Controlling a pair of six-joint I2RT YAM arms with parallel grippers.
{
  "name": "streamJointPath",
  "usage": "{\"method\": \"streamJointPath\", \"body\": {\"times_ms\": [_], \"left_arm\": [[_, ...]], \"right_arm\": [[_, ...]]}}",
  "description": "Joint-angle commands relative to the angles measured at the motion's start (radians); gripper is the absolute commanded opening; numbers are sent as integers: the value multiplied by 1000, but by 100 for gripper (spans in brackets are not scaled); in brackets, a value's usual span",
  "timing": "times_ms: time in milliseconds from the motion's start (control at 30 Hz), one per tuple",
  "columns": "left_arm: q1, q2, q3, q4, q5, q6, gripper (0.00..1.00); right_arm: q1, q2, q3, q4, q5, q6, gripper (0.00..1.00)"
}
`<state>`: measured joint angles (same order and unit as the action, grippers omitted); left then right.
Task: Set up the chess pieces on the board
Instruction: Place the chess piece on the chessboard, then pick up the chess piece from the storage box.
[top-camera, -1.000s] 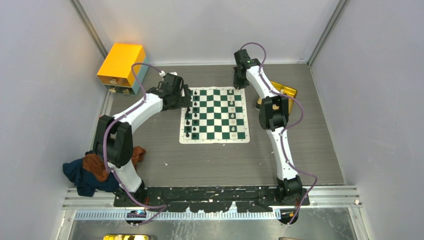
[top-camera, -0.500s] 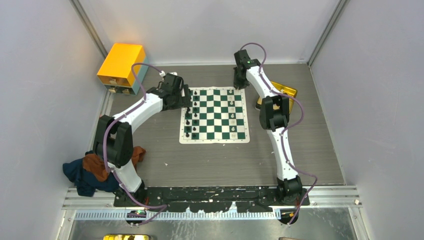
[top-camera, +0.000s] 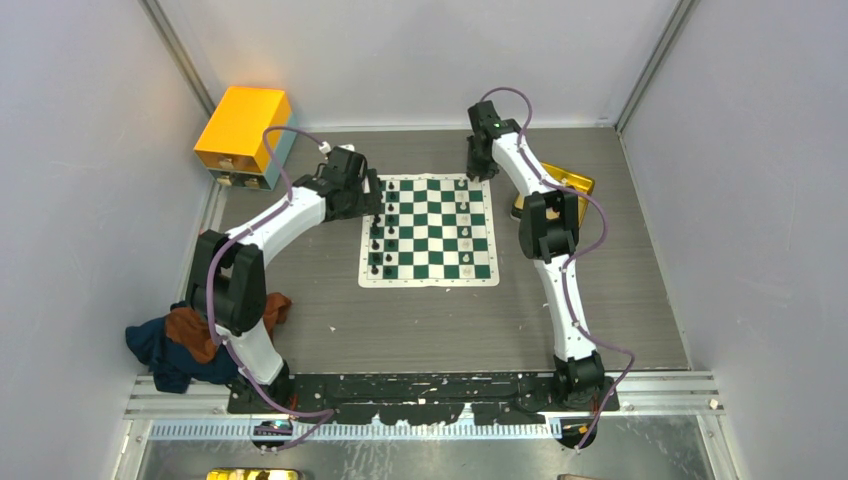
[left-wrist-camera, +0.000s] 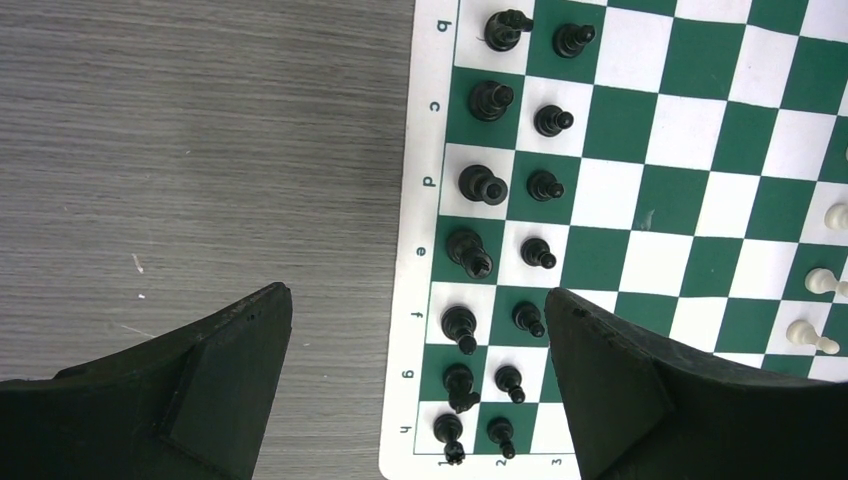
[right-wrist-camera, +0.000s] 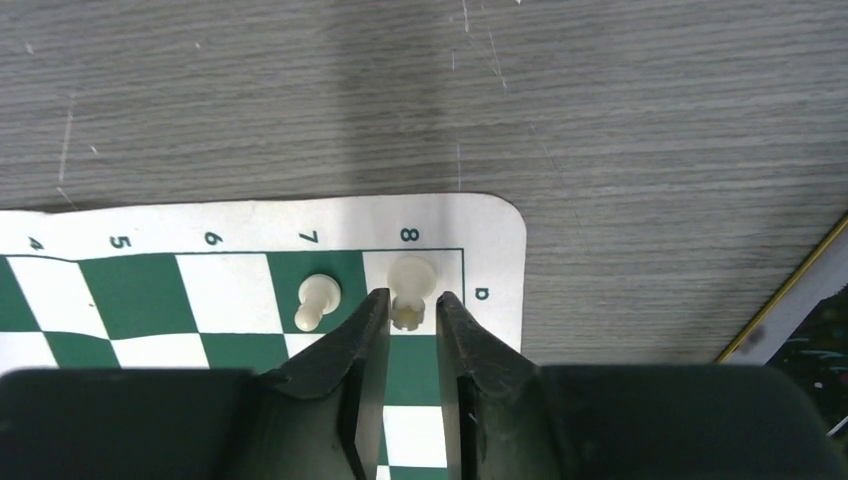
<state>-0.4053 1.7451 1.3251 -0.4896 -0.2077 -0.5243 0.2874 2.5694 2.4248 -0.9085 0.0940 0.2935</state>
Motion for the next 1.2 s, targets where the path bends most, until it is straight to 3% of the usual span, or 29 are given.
{"method": "streamJointPath", "body": {"times_ms": [0, 100, 367, 833, 1167], "left_arm": [[0, -21, -10, 42, 5, -13, 98], [0, -24, -12, 44, 3, -14, 98], [-1, -41, -12, 33, -11, -13, 98], [-4, -83, -20, -5, -32, -8, 98], [-31, -83, 22, -36, -44, 16, 98]], "right_arm": [[8, -69, -5, -17, 5, -11, 31], [9, -76, 4, -12, 6, -15, 36], [9, -161, -28, -6, 22, -33, 36], [-100, -597, -548, 141, 79, -1, 36], [-170, -679, -733, 174, 87, 39, 37]]}}
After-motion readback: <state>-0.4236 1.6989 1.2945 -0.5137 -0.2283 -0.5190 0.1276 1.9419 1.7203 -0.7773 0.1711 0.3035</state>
